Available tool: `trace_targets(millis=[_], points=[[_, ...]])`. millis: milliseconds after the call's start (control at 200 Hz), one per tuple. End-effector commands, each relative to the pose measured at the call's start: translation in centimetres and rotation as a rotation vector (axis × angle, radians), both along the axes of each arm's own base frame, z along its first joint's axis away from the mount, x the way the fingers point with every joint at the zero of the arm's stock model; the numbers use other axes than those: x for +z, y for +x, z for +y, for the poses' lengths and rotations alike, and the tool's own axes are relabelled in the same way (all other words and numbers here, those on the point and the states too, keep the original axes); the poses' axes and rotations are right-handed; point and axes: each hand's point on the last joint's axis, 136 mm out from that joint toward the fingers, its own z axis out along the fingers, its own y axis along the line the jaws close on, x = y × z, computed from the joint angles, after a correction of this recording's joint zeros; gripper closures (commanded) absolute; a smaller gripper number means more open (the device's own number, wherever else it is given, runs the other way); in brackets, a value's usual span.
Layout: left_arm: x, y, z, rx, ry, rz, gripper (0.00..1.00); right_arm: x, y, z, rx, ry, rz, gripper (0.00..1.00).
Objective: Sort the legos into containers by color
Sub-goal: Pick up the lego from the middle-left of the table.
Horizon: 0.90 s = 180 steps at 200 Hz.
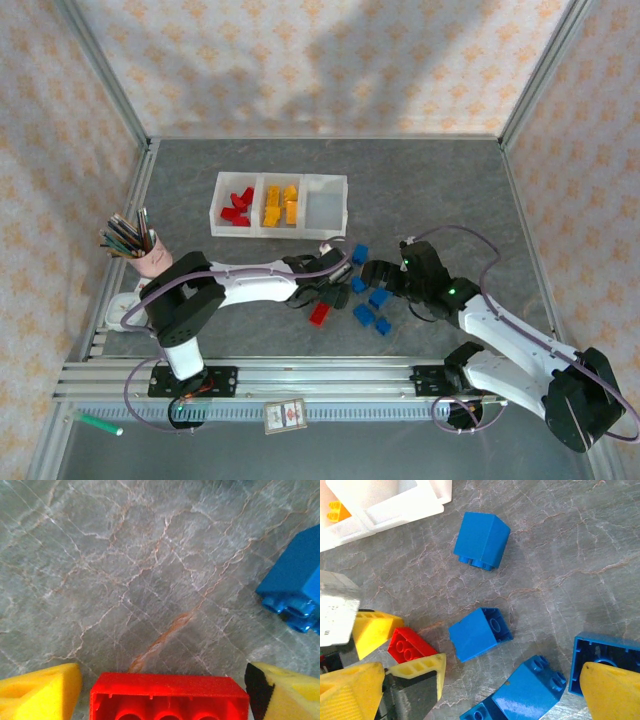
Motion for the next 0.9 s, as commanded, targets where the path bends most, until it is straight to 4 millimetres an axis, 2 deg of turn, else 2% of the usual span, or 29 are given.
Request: trace_targets(millis=[0,125,280,435,571,771,896], points=[[-0.5,-0.2,-0.6,-0.020,0.013,0.004,0.20,-0.2,0.3,-0.7,-0.035,-0.012,-0.009,0.00],[-0.6,0.0,-0.2,-0.005,0.033,-0.005,0.30,0.0,0.4,-0.5,-0.033,-0.007,-0.012,0.00],[0.6,0.3,0.0,0.006,0.021,-0.035,0.40,0.6,0.7,-0.3,-0.028,0.000,-0.027,0.00],[2.3,0.7,0.9,0.042,0.021,-0.083,0.41,1.8,1.2,0.4,0.000,0.010,-0.050,0.00],[4.6,1.3,1.9,0.096,-0.006,-0.133,0.40,3.1,1.9,1.5,0.034,0.025,-0.061,0.00],[8.4,3.7,5.9,0.245,-0.024,-0.205,0.41,4.9,3.0,4.7,0.102,0.044,-0.091,0.00],[11.0,6.2,10.0,0.374,-0.030,-0.261,0.42,6.1,3.8,7.4,0.143,0.051,-0.116,0.00]])
